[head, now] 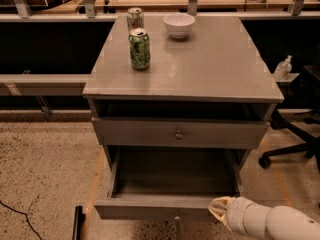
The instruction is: Close middle drawer
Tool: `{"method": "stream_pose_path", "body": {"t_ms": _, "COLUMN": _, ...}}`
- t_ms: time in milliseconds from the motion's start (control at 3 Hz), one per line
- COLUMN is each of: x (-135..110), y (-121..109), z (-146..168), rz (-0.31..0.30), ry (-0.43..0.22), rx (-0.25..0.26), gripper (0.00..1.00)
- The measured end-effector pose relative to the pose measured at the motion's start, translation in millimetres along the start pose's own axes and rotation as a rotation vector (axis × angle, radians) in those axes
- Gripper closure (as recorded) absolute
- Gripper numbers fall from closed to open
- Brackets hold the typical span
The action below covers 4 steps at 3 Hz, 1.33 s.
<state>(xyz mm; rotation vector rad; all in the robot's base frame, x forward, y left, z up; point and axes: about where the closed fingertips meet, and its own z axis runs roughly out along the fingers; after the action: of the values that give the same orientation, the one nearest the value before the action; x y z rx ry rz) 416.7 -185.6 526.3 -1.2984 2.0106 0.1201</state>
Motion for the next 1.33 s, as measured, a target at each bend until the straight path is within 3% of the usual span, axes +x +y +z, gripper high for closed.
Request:
{"method": "stream_pose_path", "body": {"t_ms": 333, "x": 4.8, "y": 1.9, "z": 4.2, "rz": 0.021, "ry": 0.016, "rx": 0.012, "gripper": 1.0}}
{"method": "stream_pose_path", "body": {"t_ms": 667, "x": 16.6, "y": 13.0, "z": 18.1, "rz": 0.095, "ry": 0.025, "rx": 0.018, "gripper": 1.0}}
{"method": "stream_pose_path", "body": {"t_ms": 1000, "x": 29.4, "y": 25.1, "z": 30.8, "rz": 0.161, "ry": 0.04, "rx": 0.014, "gripper": 1.0}}
{"method": "stream_pose_path", "body": {"t_ms": 1333, "x": 40.5, "y": 35.8, "z": 50.9, "rz": 0.184, "ry": 0.031, "rx": -0.008, "gripper": 1.0}}
